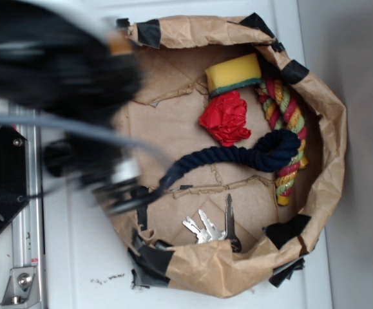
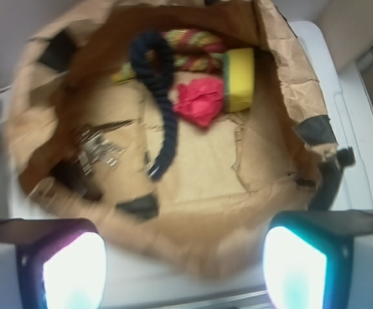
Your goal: Grab the blue rope.
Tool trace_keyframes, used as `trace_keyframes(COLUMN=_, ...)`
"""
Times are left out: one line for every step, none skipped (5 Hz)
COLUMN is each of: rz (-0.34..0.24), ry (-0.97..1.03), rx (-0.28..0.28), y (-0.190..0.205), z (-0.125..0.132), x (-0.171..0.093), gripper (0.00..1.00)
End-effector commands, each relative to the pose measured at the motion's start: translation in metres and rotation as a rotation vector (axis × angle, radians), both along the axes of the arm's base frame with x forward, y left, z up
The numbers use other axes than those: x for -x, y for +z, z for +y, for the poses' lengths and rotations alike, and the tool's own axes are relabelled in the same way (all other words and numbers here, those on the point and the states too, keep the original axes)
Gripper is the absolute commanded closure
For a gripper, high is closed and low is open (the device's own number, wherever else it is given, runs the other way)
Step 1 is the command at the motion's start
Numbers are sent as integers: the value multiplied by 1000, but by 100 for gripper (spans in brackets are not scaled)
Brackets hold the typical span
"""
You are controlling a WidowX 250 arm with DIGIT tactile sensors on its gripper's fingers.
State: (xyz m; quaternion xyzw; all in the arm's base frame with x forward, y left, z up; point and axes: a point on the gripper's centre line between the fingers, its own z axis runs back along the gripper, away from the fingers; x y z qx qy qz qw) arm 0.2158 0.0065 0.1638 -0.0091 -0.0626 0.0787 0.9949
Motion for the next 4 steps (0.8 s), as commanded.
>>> trace_keyframes(rz=-79, ry=-59, rx=22, y=-35, z=-26, x=-61, gripper=0)
trace_keyframes(rz=-43, ry=-124, rx=-27, y=-59, z=-51, x=-76, gripper=0)
trace_keyframes(rz=-34, ry=-155, rx=-102, y=-83, z=-60, x=-94, gripper=0)
trace_keyframes(rz=-10, ry=-130, rx=-140, y=-96, z=-45, x=-114, gripper=0)
